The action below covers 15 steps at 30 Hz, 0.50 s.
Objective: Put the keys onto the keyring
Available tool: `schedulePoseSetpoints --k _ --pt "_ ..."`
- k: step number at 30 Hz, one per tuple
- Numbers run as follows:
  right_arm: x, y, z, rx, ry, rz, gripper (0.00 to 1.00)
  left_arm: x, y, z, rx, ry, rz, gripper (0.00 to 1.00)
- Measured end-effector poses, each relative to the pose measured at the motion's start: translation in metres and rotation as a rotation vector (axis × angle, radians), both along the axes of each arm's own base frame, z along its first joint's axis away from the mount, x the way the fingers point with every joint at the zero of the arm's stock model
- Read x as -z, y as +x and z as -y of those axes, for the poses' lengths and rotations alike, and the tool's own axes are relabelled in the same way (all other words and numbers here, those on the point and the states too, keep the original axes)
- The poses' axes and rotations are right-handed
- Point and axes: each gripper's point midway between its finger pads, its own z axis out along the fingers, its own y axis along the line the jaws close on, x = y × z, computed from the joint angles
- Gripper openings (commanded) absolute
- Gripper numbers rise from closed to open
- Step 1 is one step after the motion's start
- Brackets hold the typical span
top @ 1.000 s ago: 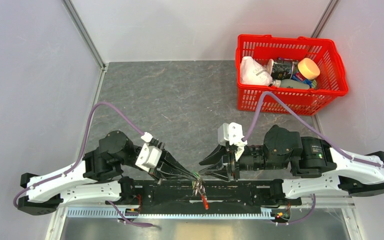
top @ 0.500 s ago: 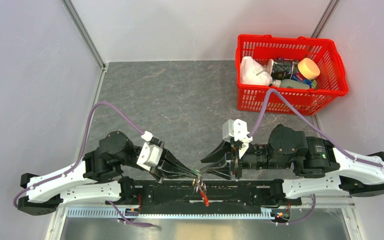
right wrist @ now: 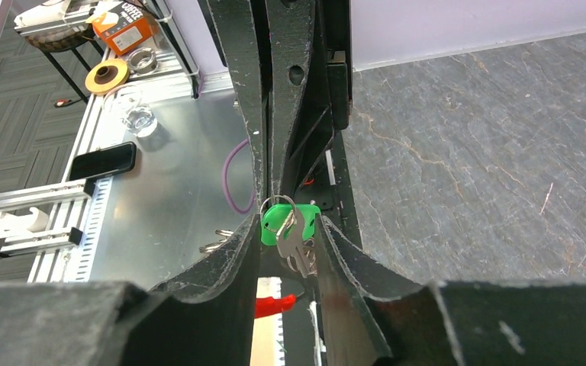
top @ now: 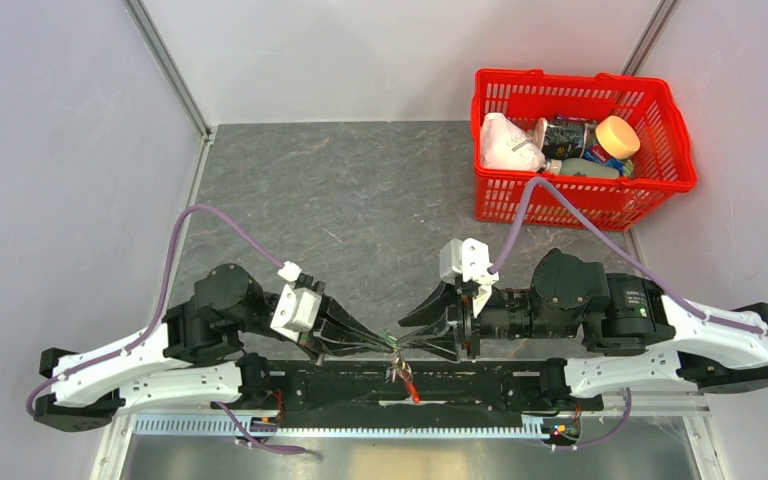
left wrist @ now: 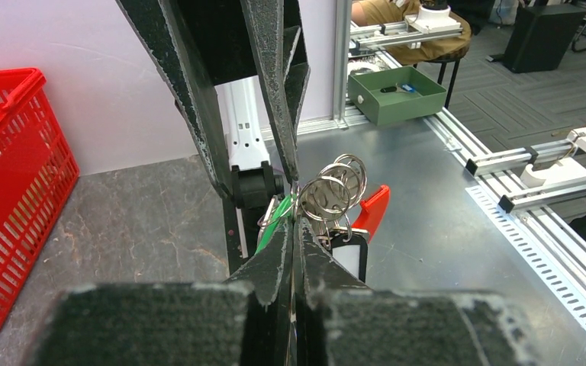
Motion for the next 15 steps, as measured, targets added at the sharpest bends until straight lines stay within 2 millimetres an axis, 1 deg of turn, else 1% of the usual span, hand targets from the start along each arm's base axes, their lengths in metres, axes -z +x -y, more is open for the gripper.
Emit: schedulePoseSetpoints --k 15 --pt "0.0018 -0.0049 -0.0058 -0.03 -0.007 -0.005 0.39 0.0027 0.0044 -0.0001 -0.028 0.003 -0.005 0.02"
